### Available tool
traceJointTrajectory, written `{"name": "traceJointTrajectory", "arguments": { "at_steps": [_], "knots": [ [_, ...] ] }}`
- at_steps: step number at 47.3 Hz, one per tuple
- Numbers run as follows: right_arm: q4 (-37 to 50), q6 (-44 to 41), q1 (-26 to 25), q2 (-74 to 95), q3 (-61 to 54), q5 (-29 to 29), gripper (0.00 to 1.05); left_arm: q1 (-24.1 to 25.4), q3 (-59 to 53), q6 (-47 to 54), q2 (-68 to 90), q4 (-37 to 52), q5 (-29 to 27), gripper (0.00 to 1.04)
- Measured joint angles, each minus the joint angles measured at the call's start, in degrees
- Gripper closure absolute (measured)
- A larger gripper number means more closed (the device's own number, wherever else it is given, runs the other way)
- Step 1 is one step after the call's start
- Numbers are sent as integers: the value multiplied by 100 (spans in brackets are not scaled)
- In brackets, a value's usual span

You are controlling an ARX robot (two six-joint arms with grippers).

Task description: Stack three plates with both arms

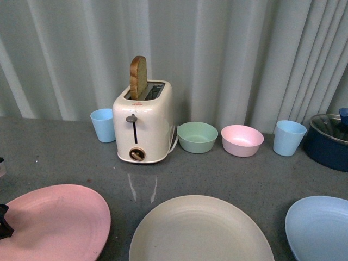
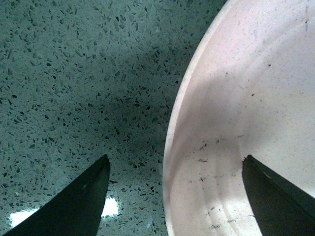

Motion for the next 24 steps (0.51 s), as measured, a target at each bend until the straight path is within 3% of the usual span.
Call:
{"name": "traceJointTrajectory", "arguments": {
  "at_steps": [4, 10, 24],
  "knots": [
    [0, 0, 0, 0, 0, 0, 7, 0, 9, 0, 28, -13, 4, 37],
    [0, 0, 2, 0, 0, 2, 7, 0, 15, -2, 28, -13, -4, 64],
    [0, 0, 0, 0, 0, 0, 7, 9, 118, -94, 24, -15, 116, 98]
  ]
}}
